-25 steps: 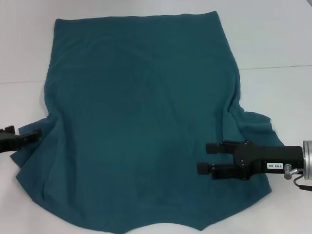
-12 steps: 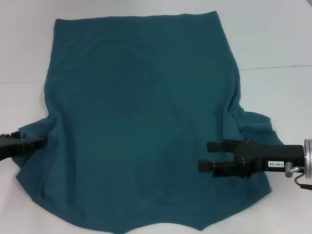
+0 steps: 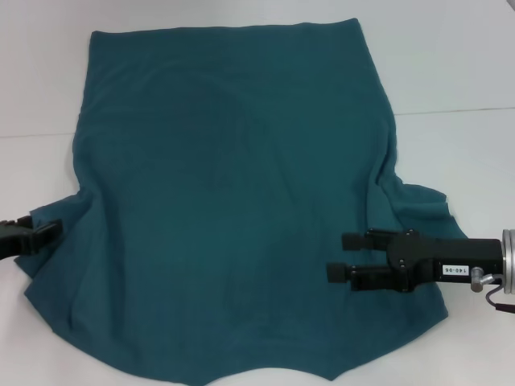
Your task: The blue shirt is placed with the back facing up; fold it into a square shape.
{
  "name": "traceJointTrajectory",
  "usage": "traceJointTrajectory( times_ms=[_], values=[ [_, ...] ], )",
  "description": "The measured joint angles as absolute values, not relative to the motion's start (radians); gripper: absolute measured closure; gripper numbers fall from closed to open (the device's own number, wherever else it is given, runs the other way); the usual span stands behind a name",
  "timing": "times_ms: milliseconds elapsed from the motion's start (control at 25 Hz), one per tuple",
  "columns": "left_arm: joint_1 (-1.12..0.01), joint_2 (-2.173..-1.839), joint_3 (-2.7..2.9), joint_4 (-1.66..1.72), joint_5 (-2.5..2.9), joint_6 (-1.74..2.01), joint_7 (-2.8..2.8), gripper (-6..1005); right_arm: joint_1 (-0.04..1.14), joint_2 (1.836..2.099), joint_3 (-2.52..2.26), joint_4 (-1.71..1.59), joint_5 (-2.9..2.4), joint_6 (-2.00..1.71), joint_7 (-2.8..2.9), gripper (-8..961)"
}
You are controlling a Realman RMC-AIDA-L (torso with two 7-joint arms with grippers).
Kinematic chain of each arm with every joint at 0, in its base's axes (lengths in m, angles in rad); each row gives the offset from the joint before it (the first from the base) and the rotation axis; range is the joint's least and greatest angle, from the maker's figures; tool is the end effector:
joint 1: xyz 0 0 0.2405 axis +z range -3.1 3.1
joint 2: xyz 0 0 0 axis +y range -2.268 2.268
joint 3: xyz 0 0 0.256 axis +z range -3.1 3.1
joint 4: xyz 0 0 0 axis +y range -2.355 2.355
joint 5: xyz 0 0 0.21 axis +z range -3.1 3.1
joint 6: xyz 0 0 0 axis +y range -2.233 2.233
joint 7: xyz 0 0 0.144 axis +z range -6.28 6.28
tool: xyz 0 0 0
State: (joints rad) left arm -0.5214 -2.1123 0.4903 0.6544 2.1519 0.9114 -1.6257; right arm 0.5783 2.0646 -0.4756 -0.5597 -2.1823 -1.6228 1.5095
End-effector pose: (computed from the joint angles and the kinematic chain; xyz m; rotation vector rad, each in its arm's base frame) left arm -0.3536 0.3715 0.0284 -1.9988 -1.0933 -0.3494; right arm 0.2729 0.3237 -0.0010 -2.7077 0.9384 0.7564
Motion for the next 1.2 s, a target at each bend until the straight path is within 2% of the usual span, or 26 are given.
traceJointTrajectory(
  times_ms=[160,360,480,720,1200],
  values=[
    [-0.518,-2.112,0.492,0.655,2.152,0.910,-1.630,318,0.578,2.065,-0.469,-0.560,-2.182,-1.622,1.510,40],
    [-0.517,-2.112,0.499,0.655,2.152,0.910,-1.631,553,0.578,2.065,-0.467,-0.562,-2.181,-1.622,1.510,40],
    [-0.518,-2.112,0.499,0.659,2.152,0.910,-1.632,802,0.578,2.065,-0.465,-0.562,-2.181,-1.621,1.510,40],
    [-0.517,-2.112,0.500,0.678,2.152,0.907,-1.632,1000,0.576,2.069,-0.454,-0.558,-2.179,-1.610,1.505,40],
    [-0.512,-2.102,0.491,0.724,2.163,0.859,-1.632,1001,0.574,2.085,-0.454,-0.548,-2.171,-1.584,1.500,40]
  ],
)
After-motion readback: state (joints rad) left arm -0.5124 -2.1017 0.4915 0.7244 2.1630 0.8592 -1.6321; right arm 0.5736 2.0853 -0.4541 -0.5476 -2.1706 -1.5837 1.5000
